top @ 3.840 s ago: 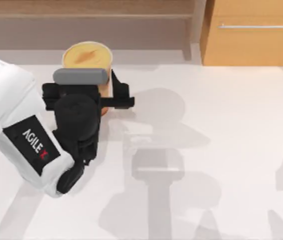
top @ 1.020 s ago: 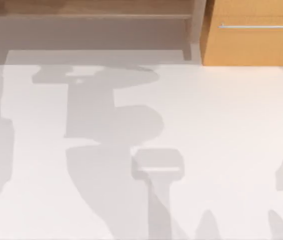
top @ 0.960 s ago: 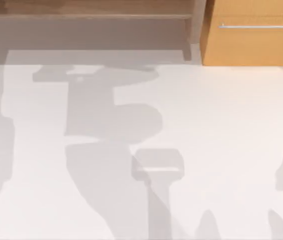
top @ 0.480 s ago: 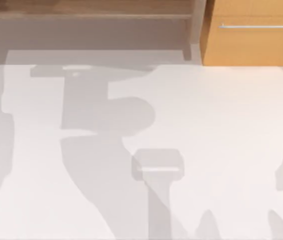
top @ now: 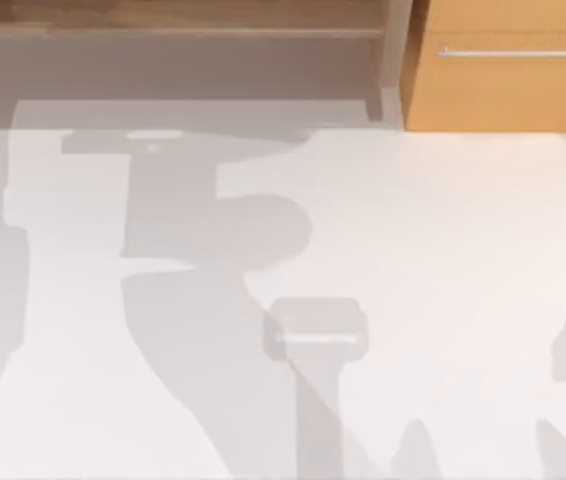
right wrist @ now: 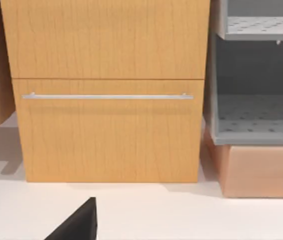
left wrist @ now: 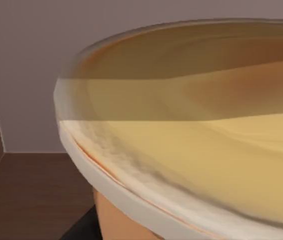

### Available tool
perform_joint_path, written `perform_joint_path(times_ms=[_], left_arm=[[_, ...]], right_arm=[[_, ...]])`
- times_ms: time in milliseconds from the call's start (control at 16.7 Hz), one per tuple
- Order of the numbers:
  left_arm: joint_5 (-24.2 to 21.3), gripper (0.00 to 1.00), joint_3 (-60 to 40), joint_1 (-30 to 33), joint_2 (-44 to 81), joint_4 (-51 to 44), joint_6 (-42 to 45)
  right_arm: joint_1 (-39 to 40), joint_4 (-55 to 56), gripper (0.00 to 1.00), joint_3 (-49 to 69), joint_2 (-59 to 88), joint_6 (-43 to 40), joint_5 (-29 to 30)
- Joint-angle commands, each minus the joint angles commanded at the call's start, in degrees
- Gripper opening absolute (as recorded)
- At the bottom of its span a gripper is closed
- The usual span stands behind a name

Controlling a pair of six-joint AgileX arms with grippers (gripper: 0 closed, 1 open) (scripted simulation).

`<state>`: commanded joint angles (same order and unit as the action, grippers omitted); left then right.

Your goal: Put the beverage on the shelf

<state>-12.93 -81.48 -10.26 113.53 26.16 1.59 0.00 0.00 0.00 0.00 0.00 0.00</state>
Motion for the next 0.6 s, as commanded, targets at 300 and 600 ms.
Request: perform_joint_path(times_ms=[300, 600], left_arm=[[0.0, 1.0, 0.0, 0.0, 0.0, 0.0, 0.0], [0.0, 1.0, 0.0, 0.0, 0.0, 0.0, 0.0]], right_arm=[[0.0, 0.0, 1.0, 0.0, 0.0, 0.0, 0.0], [0.0, 0.0, 1.0, 0.0, 0.0, 0.0, 0.0]])
